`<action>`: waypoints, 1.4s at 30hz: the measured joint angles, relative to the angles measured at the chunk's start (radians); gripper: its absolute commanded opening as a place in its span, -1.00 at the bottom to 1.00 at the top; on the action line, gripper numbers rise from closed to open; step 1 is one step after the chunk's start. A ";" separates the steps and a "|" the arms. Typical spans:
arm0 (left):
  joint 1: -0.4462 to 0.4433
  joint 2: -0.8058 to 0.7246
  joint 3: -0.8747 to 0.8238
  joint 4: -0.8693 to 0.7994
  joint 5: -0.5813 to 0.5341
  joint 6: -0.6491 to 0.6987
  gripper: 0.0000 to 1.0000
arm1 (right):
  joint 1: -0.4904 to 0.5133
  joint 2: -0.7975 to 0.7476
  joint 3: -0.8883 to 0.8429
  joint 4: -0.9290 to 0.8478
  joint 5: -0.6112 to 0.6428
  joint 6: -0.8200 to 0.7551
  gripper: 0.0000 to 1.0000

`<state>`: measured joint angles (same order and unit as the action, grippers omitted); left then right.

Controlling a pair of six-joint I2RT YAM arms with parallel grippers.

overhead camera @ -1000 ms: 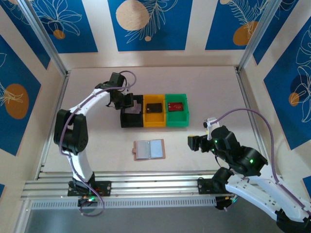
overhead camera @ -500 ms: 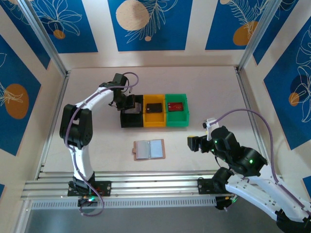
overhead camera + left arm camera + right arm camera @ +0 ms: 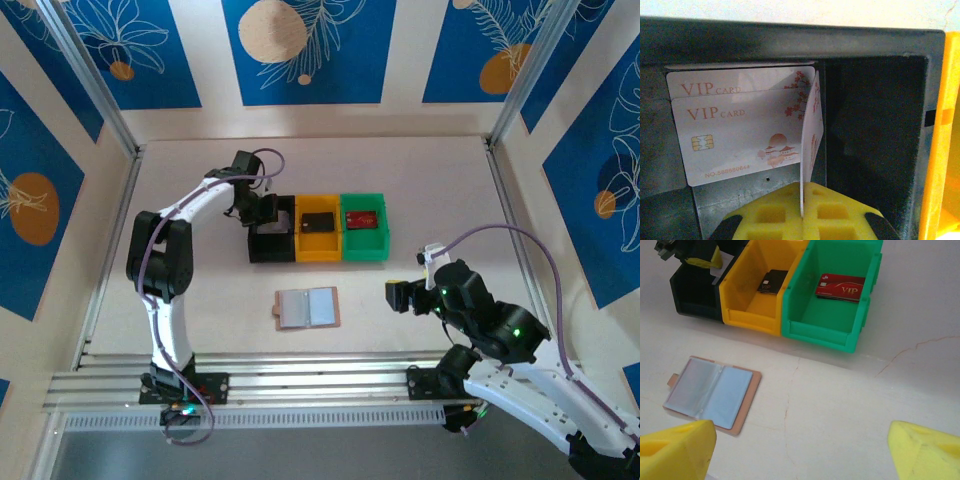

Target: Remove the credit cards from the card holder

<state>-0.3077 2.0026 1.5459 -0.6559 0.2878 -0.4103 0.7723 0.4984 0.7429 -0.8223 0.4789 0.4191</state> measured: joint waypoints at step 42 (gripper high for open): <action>0.062 -0.057 0.095 -0.138 -0.004 0.019 -0.20 | -0.002 0.000 -0.006 0.008 -0.012 -0.007 0.78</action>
<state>-0.2459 1.9457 1.6413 -0.7944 0.2836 -0.3912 0.7700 0.4984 0.7372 -0.8146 0.4671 0.4118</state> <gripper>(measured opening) 0.381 0.891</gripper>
